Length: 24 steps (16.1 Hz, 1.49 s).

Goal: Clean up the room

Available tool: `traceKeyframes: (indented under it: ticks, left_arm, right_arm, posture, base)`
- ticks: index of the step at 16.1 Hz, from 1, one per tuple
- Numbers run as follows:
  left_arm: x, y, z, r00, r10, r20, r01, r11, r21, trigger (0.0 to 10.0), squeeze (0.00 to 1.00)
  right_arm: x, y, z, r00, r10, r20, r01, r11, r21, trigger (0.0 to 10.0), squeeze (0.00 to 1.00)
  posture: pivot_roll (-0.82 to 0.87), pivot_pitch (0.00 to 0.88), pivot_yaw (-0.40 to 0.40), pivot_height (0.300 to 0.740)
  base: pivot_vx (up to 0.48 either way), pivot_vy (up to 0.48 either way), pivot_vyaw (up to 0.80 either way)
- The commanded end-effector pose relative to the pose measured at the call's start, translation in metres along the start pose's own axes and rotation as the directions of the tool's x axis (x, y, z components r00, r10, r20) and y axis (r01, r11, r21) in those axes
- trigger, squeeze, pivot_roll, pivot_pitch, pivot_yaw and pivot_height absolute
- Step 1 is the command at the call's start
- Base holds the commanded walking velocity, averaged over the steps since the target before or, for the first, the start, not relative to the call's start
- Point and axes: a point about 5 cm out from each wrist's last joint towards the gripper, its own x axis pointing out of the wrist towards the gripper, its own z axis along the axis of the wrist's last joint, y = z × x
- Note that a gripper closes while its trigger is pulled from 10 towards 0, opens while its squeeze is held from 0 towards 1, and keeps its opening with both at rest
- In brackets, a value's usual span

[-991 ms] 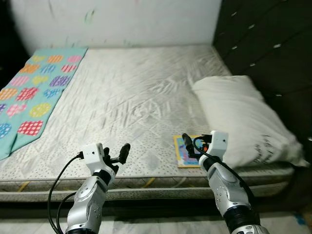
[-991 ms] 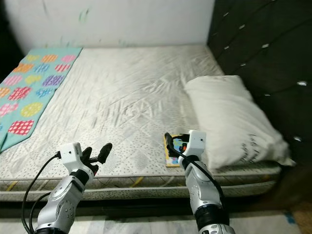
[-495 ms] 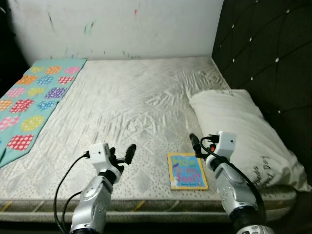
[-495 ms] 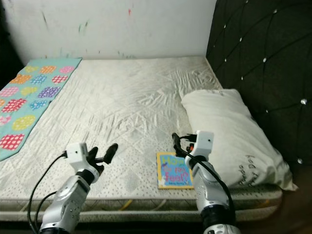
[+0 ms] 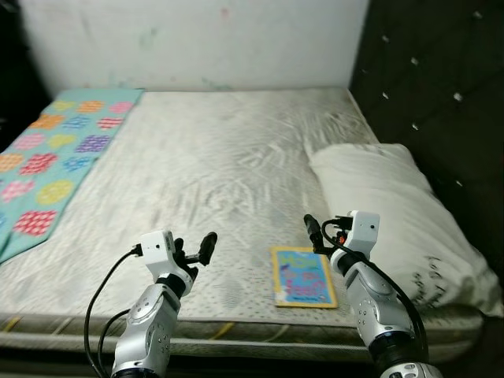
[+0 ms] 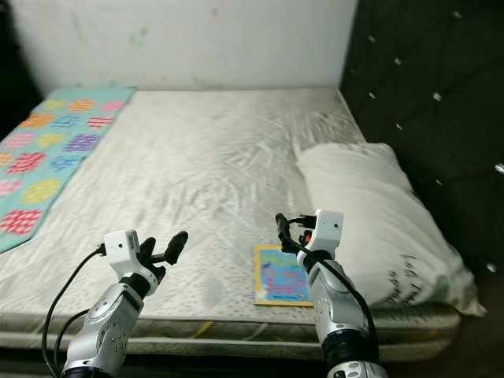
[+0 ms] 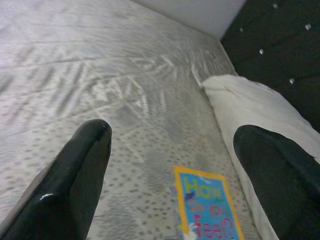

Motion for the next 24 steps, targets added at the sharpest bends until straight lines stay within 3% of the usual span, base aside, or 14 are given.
traceKeyframes:
  ticks: [1,19,24]
  left_arm:
    - [-0.0019,0.0077,0.0024,0.999,0.032,-0.003,-0.032,0.999,0.008,10.0,0.00]
    - [-0.0010,0.0073,0.0009,0.999,0.032,-0.009,-0.032,0.999,0.002,10.0,0.00]
    - [-0.0012,0.0047,0.0029,1.000,0.007,0.011,-0.007,1.000,-0.011,10.0,0.00]
  right_arm:
    - [0.0018,0.0083,-0.0007,1.000,0.024,-0.006,-0.024,1.000,0.000,10.0,0.00]
    - [0.0018,0.0079,-0.0020,0.999,0.027,-0.016,-0.027,1.000,-0.004,10.0,0.00]
    - [0.0021,0.0073,-0.0019,0.999,0.028,-0.020,-0.028,1.000,-0.006,10.0,0.00]
  posture:
    - [-0.08,0.000,0.040,0.740]
    - [-0.09,0.000,0.040,0.740]
    - [-0.08,0.000,0.036,0.740]
  base:
    - [0.000,0.480,0.00]
    - [0.000,0.480,0.00]
    - [0.000,0.000,0.00]
